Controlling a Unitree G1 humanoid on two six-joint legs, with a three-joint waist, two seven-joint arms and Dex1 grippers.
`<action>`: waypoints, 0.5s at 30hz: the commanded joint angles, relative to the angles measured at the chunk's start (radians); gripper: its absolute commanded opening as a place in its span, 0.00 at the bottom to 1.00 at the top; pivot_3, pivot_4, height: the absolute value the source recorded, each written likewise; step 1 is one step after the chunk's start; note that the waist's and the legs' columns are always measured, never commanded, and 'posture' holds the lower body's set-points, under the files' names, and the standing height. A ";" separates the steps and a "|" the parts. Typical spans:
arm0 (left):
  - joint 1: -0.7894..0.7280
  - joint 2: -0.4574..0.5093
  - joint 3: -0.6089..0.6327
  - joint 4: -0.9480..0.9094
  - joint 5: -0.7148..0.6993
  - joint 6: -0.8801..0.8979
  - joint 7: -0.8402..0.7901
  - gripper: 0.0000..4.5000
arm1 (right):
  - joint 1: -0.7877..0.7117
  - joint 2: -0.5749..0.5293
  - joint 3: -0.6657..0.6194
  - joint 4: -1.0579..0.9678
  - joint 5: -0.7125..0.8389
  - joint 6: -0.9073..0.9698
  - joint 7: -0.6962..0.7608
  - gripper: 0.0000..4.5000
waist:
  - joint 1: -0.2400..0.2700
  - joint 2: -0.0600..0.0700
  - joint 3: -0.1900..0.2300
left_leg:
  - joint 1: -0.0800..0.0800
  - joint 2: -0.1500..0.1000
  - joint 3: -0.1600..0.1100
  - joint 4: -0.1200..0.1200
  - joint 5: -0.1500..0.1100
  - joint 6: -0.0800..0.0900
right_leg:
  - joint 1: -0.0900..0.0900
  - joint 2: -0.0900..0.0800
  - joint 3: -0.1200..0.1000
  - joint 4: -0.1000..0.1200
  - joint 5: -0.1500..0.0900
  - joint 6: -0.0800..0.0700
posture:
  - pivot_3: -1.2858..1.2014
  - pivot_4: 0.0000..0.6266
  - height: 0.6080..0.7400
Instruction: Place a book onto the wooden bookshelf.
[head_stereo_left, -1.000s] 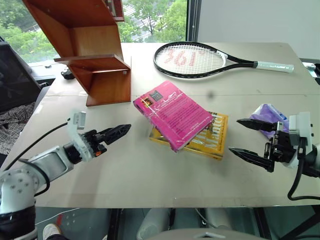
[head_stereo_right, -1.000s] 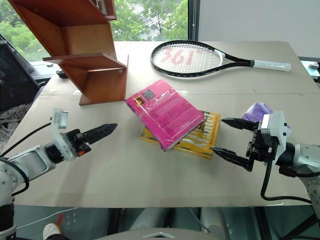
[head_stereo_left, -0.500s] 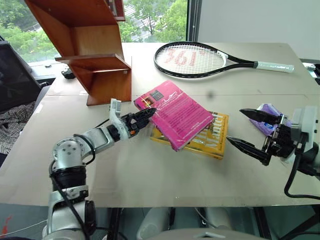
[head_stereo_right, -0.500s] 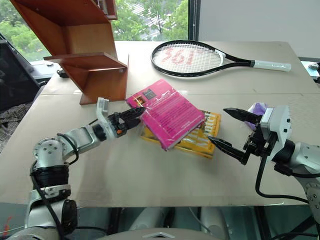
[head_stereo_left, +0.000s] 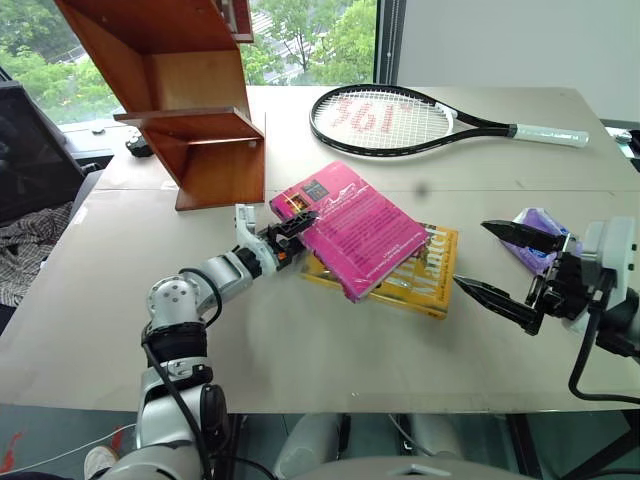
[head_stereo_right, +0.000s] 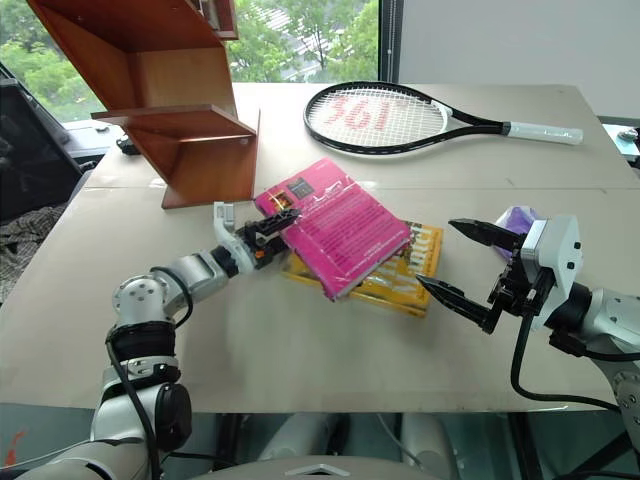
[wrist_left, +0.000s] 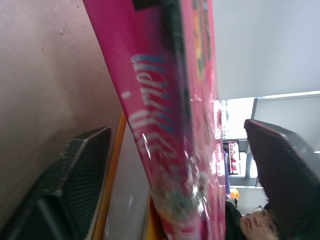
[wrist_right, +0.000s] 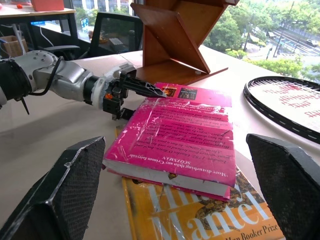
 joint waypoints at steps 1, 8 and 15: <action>-0.035 -0.017 -0.005 0.046 0.061 -0.027 -0.089 0.41 | -0.017 -0.008 0.002 -0.011 -0.006 -0.021 0.006 1.00 | -0.001 0.000 0.000 | 0.000 0.000 0.000 0.000 0.000 0.000 | 0.000 0.000 0.000 0.000 0.000 0.000 | 0.52 0.24 1.00; -0.023 -0.009 0.061 0.025 0.060 0.007 -0.133 0.06 | -0.005 -0.012 -0.003 -0.018 -0.010 -0.020 0.012 1.00 | -0.003 0.000 0.000 | 0.000 0.000 0.000 0.000 0.000 0.000 | 0.000 0.000 0.000 0.000 0.000 0.000 | 0.52 0.24 1.00; -0.132 0.085 0.197 -0.318 -0.236 0.036 0.171 0.06 | -0.079 0.016 0.051 0.060 -0.045 -0.052 0.019 1.00 | 0.000 -0.007 0.003 | -0.002 0.001 -0.002 0.001 0.000 0.000 | -0.002 0.000 0.001 0.002 0.000 0.000 | 0.52 0.24 1.00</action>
